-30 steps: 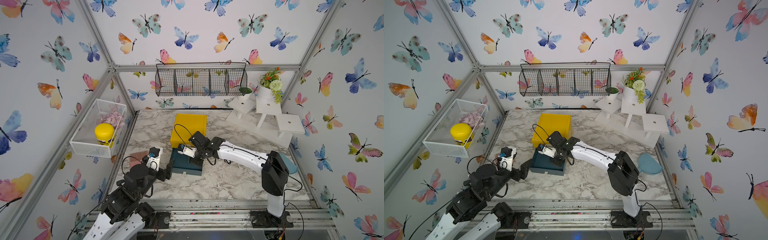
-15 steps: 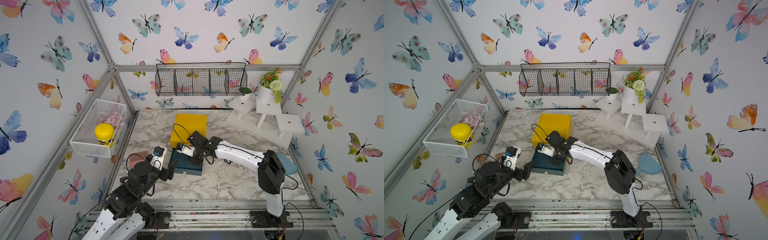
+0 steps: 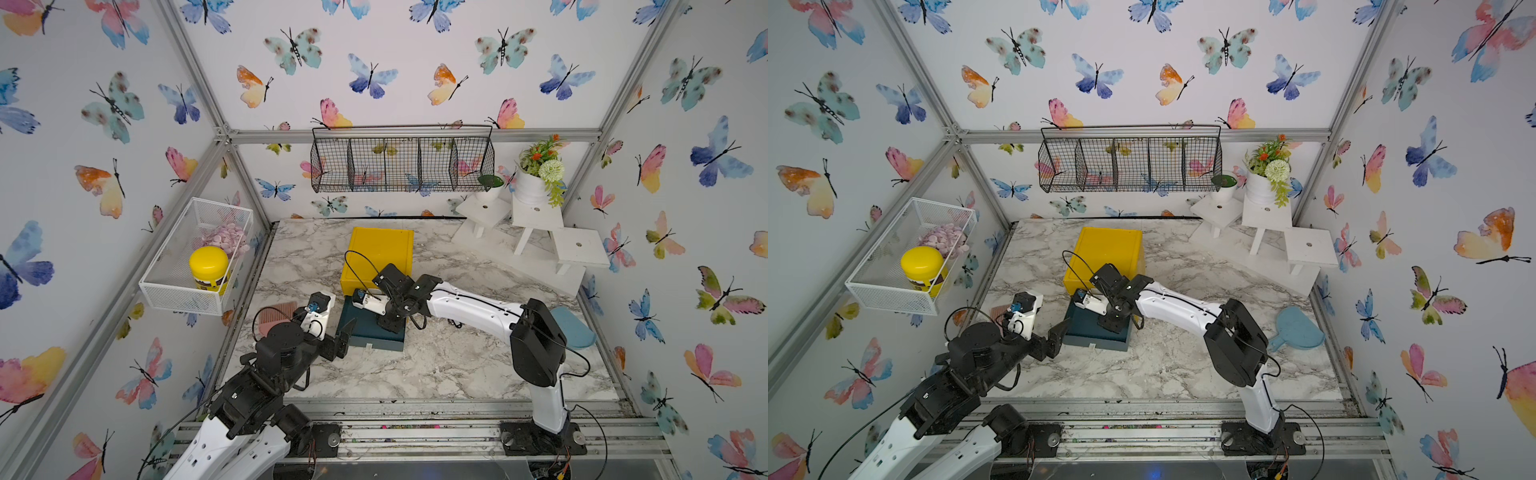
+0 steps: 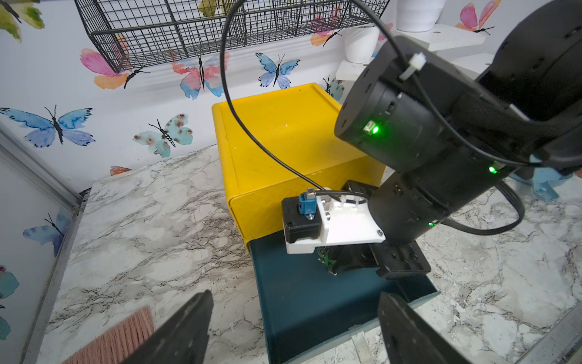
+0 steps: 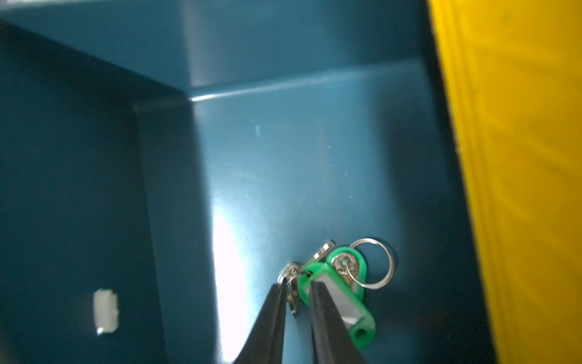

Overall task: Take the keys out of the drawer
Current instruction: Pick up the key from the drawer.

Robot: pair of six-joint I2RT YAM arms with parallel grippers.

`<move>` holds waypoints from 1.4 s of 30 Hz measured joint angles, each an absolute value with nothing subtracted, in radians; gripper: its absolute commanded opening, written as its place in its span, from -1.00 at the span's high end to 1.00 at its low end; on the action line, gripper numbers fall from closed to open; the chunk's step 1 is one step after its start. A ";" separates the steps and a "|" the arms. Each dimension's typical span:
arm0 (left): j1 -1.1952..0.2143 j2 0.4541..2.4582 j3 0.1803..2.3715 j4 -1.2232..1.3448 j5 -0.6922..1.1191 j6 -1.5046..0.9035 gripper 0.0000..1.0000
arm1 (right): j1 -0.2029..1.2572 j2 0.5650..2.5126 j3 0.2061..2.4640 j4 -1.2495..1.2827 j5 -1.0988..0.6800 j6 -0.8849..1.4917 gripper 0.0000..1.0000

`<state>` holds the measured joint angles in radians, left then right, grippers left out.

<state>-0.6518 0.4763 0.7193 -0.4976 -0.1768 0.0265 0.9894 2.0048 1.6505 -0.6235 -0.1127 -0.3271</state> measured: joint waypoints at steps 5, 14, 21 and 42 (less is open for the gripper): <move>-0.652 0.476 0.719 -0.498 -0.176 0.028 -0.76 | 0.989 2.005 1.650 -0.624 -0.113 -0.327 0.48; -0.652 0.479 0.719 -0.497 -0.176 0.030 -0.76 | 0.989 2.013 1.650 -0.636 -0.113 -0.327 0.61; -0.652 0.479 0.719 -0.496 -0.175 0.032 -0.76 | 0.989 2.015 1.650 -0.651 -0.113 -0.334 0.74; -0.652 0.496 0.719 -0.467 -0.176 0.068 -0.76 | 0.990 1.971 1.731 -0.665 -0.130 -0.326 0.88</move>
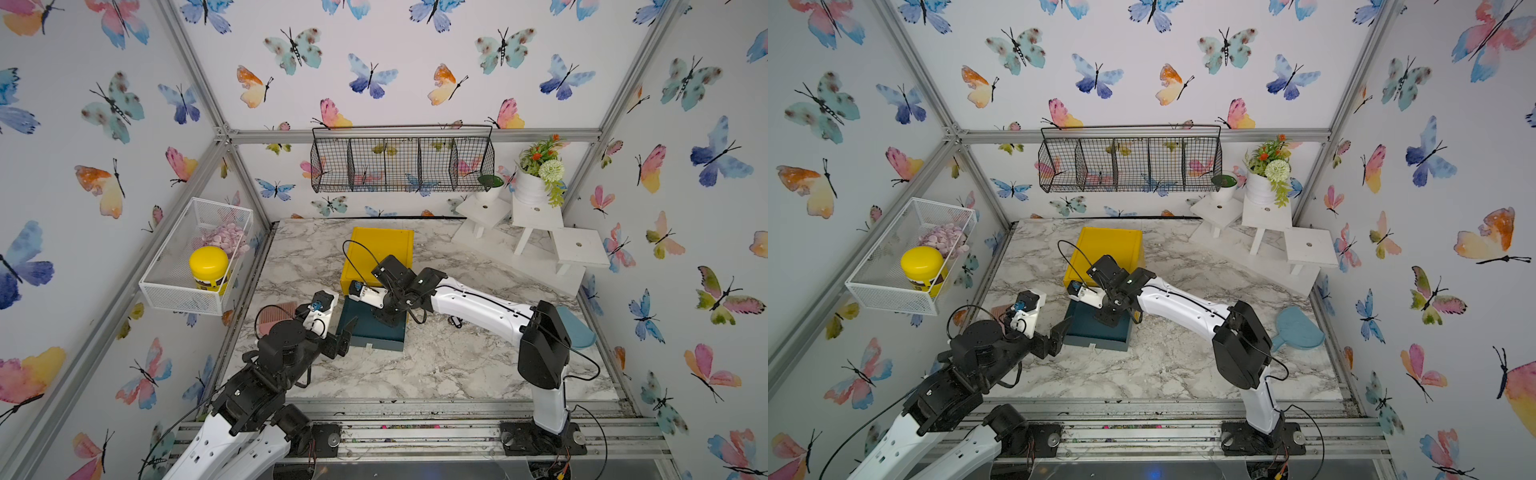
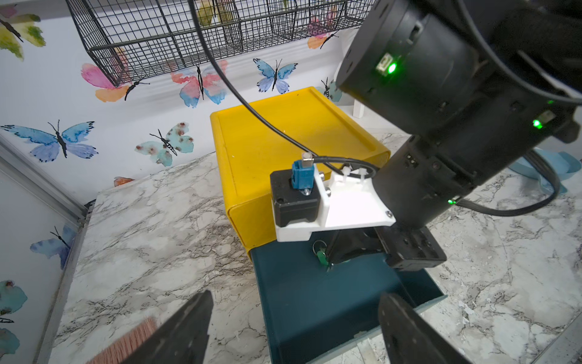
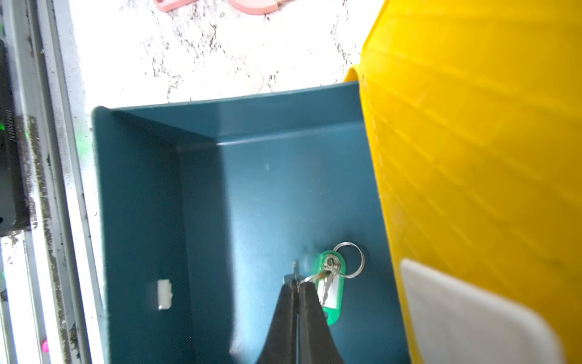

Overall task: Take the keys out of the drawer
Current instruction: Pick up the key from the drawer.

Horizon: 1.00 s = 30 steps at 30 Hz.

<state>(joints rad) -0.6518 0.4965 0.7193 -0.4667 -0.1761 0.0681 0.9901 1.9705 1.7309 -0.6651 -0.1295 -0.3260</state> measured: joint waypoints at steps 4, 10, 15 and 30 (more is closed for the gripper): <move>-0.652 0.496 0.719 -0.460 -0.176 0.070 -0.76 | 0.990 1.947 1.731 -0.665 -0.131 -0.318 0.88; -0.652 0.496 0.709 -0.422 -0.167 0.079 -0.75 | 0.990 1.905 1.731 -0.664 -0.133 -0.300 0.89; -0.652 0.505 0.696 -0.400 -0.150 0.097 -0.75 | 0.990 1.866 1.731 -0.663 -0.132 -0.265 0.89; -0.652 0.669 0.775 -0.294 -0.029 0.180 -0.74 | 0.990 1.672 1.663 -0.655 -0.050 -0.091 0.93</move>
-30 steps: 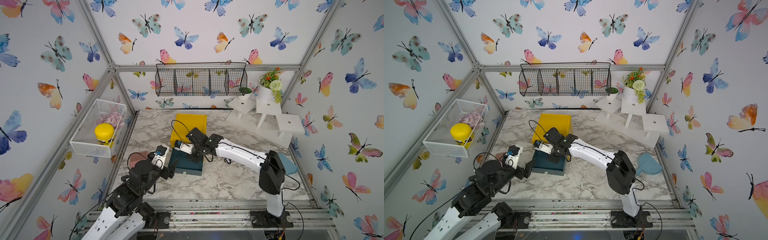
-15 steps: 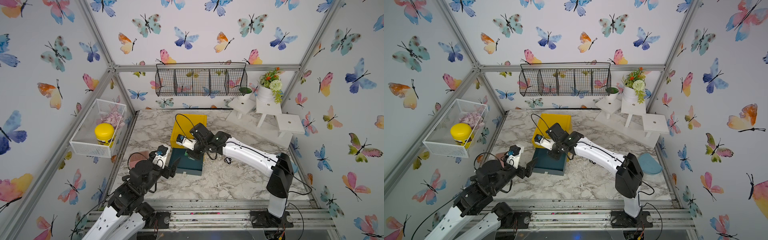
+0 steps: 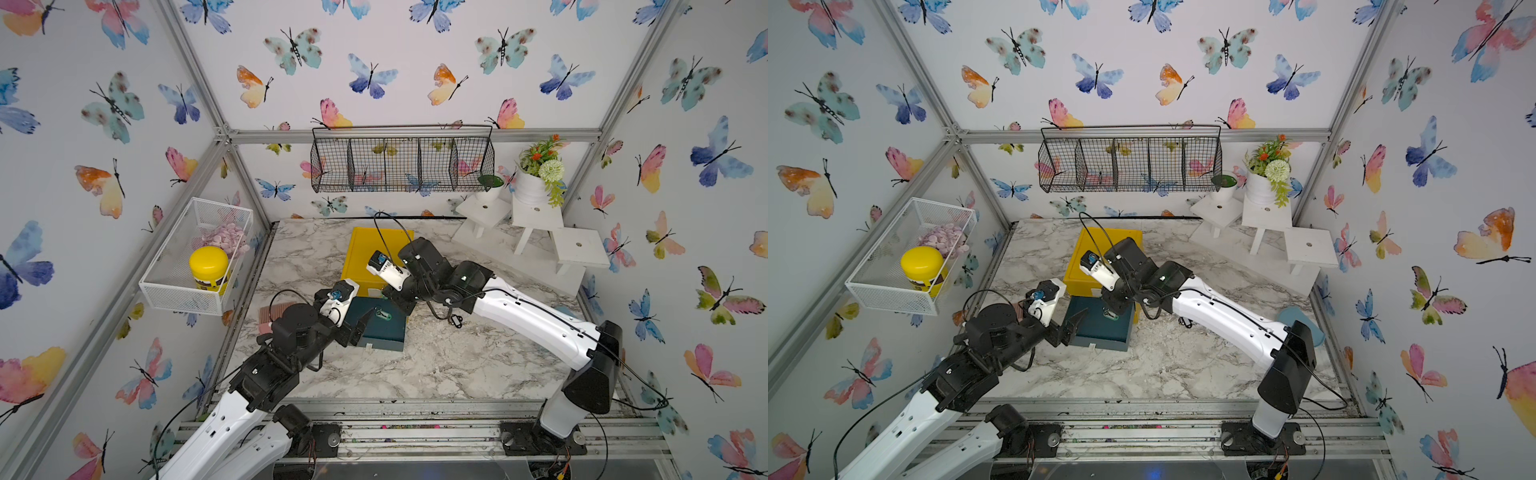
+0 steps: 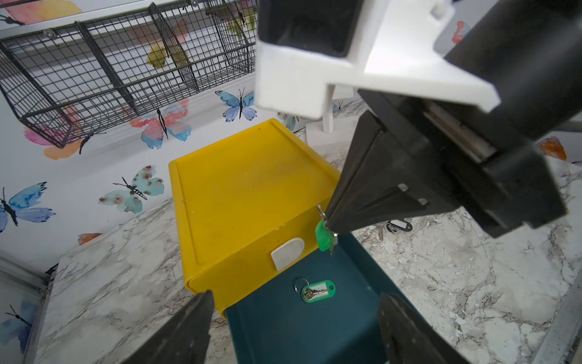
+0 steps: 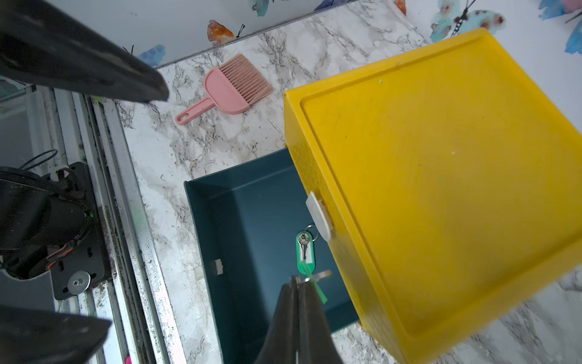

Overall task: Take the keys out of the drawer
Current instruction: Pick up the key from the drawer, then place the key at the center of the board.

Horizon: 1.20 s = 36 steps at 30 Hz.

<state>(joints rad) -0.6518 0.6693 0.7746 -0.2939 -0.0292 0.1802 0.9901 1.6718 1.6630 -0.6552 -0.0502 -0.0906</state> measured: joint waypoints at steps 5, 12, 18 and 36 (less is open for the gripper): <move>-0.652 0.744 0.826 -0.246 0.016 0.179 -0.72 | 0.990 1.584 1.593 -0.650 -0.002 -0.035 0.94; -0.652 0.843 0.886 -0.226 0.089 0.173 -0.70 | 0.986 1.472 1.501 -0.661 0.053 0.036 0.96; -0.652 0.907 0.929 -0.225 0.169 0.164 -0.68 | 0.963 1.357 1.385 -0.667 0.081 0.114 0.96; -0.701 0.982 0.956 -0.221 0.287 0.162 -0.67 | 0.922 1.195 1.068 -0.724 0.075 0.430 0.96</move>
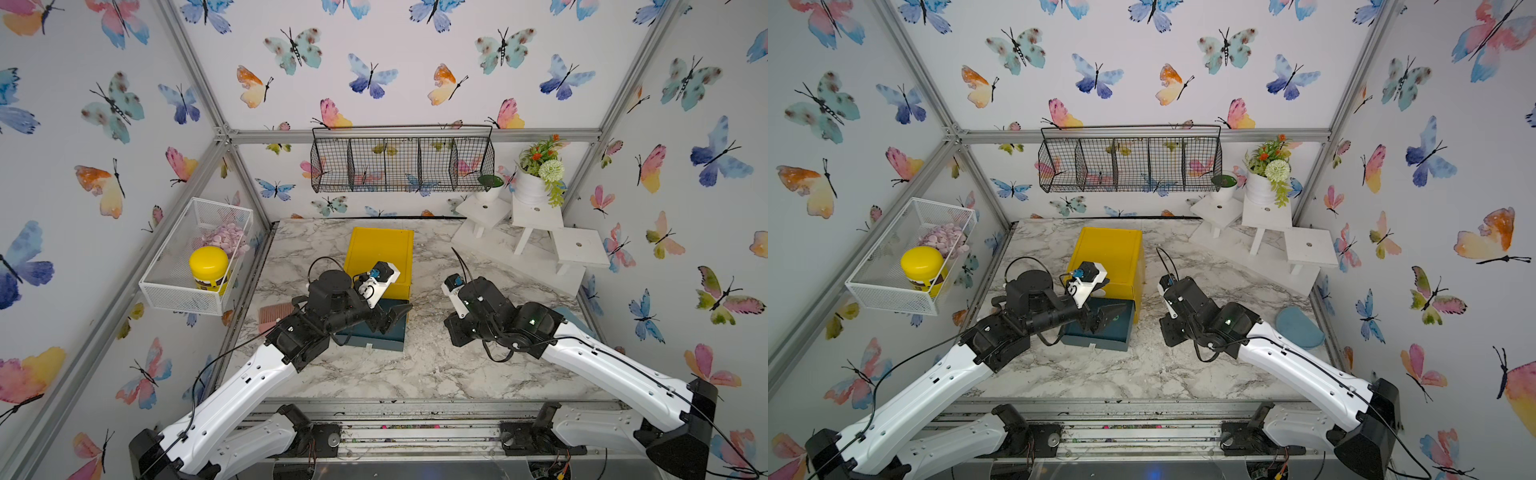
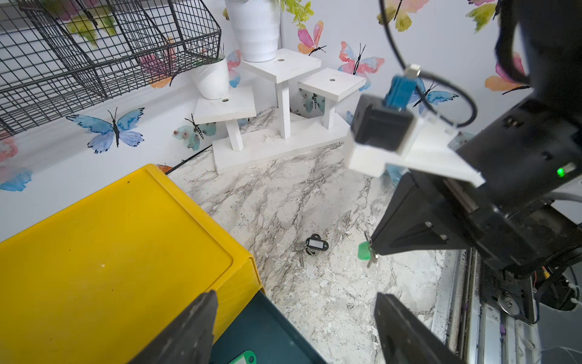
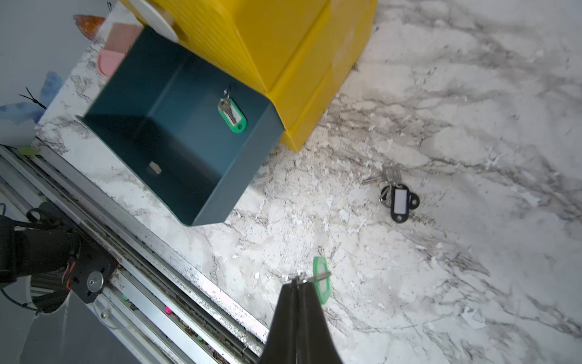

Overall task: Take the keys out of the drawer
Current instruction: Place the key at the center of the board.

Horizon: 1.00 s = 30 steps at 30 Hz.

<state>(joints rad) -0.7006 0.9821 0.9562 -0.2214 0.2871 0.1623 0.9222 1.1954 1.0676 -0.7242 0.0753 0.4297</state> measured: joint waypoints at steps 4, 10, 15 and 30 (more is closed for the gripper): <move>-0.701 0.981 0.956 -0.222 0.287 0.167 -0.67 | 0.922 1.220 0.977 -0.704 0.041 0.464 0.96; -0.701 0.960 0.937 -0.222 0.286 0.169 -0.67 | 0.922 1.282 0.898 -0.599 -0.011 0.481 0.96; -0.701 0.957 0.933 -0.221 0.286 0.181 -0.67 | 0.922 1.362 0.871 -0.551 -0.046 0.478 0.95; -0.701 0.948 0.899 -0.209 0.286 0.196 -0.67 | 0.922 1.399 0.878 -0.542 -0.054 0.480 0.57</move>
<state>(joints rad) -0.7006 0.9478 0.8993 -0.2092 0.2859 0.1955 0.9222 1.3994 0.8776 -0.5419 -0.0536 0.4797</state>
